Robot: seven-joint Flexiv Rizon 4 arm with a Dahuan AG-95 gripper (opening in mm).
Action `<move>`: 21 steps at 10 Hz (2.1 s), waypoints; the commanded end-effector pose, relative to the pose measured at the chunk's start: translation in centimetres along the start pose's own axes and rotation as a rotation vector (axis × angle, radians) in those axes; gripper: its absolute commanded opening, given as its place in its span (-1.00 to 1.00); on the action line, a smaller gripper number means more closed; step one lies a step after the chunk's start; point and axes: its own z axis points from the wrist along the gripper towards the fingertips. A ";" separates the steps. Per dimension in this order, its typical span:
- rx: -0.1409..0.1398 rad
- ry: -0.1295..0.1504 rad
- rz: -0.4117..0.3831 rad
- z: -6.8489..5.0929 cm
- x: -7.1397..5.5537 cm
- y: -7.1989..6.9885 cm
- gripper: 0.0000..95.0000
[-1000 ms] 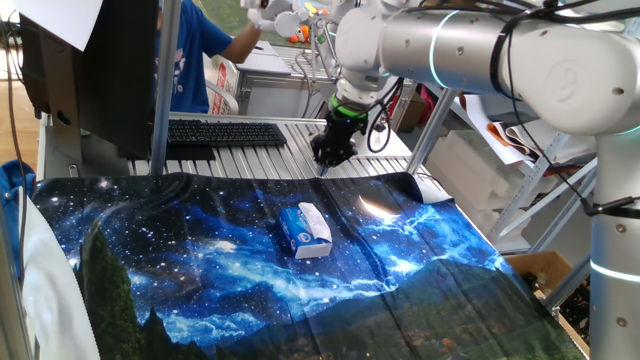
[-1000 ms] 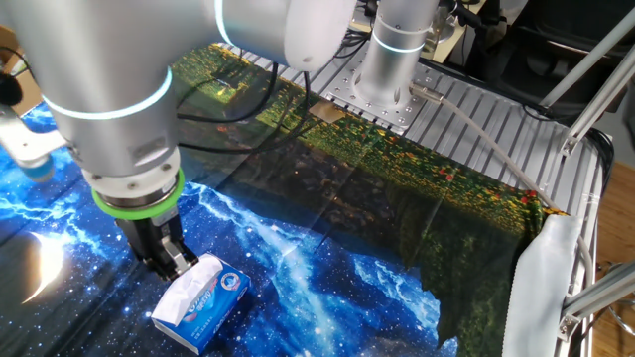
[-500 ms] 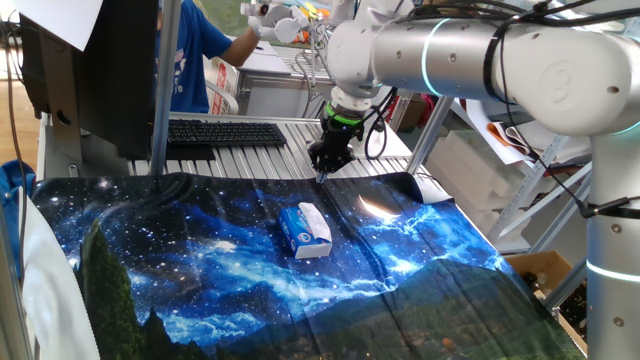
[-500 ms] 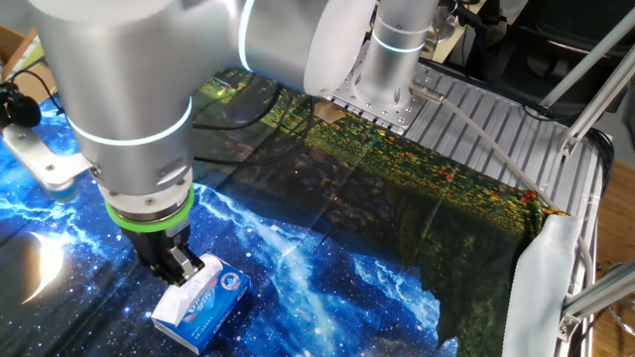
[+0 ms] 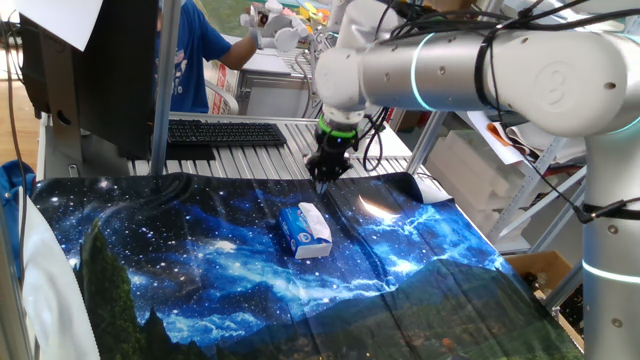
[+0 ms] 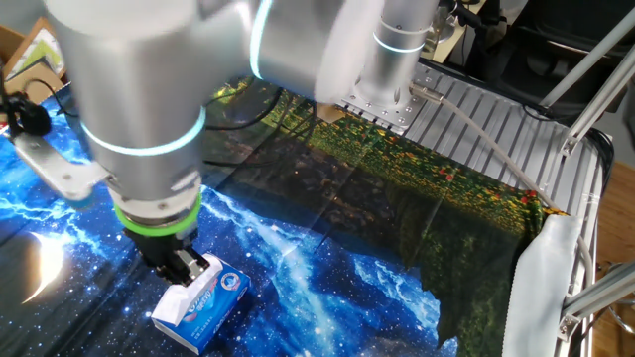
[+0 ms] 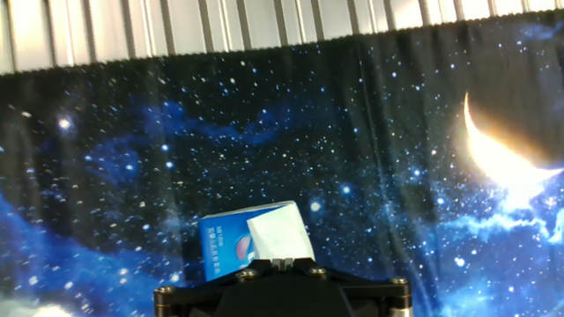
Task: Pull out a napkin
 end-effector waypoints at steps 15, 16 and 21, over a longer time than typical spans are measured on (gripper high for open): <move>-0.011 0.011 0.063 3.2 0.7 0.1 0.20; -0.011 0.011 0.063 3.2 0.7 0.1 0.20; -0.011 0.011 0.063 3.2 0.7 0.1 0.20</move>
